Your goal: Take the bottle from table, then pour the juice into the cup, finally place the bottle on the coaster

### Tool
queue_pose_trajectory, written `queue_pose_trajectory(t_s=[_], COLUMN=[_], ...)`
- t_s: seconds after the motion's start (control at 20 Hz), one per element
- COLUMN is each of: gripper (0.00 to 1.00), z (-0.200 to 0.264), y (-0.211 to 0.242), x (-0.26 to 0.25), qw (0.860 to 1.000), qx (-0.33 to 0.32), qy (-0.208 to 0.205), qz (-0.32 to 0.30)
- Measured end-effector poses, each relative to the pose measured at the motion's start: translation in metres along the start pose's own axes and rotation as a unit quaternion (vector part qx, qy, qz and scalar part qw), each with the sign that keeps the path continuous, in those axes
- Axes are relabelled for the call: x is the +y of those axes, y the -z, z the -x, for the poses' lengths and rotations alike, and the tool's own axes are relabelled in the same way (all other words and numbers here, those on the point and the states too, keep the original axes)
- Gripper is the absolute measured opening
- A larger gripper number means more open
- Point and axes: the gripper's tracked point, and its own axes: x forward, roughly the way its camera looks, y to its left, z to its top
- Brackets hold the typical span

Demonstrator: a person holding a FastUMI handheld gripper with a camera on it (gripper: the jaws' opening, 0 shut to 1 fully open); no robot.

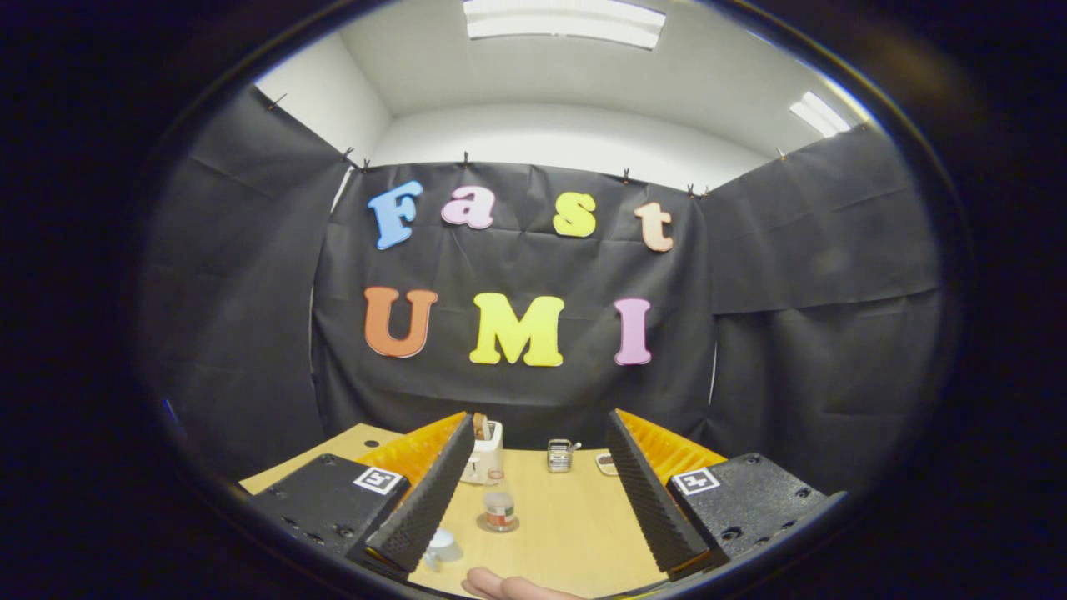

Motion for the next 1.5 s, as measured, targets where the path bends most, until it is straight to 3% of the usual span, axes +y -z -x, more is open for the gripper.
queue_pose_trajectory(t_s=[1.15,1.5], gripper=[1.0,1.0], z=[0.006,0.01], y=[0.019,0.025], x=[0.009,0.022], qw=[1.0,0.999], qx=[0.008,0.011], qy=[-0.007,-0.029], qz=[0.022,0.022])
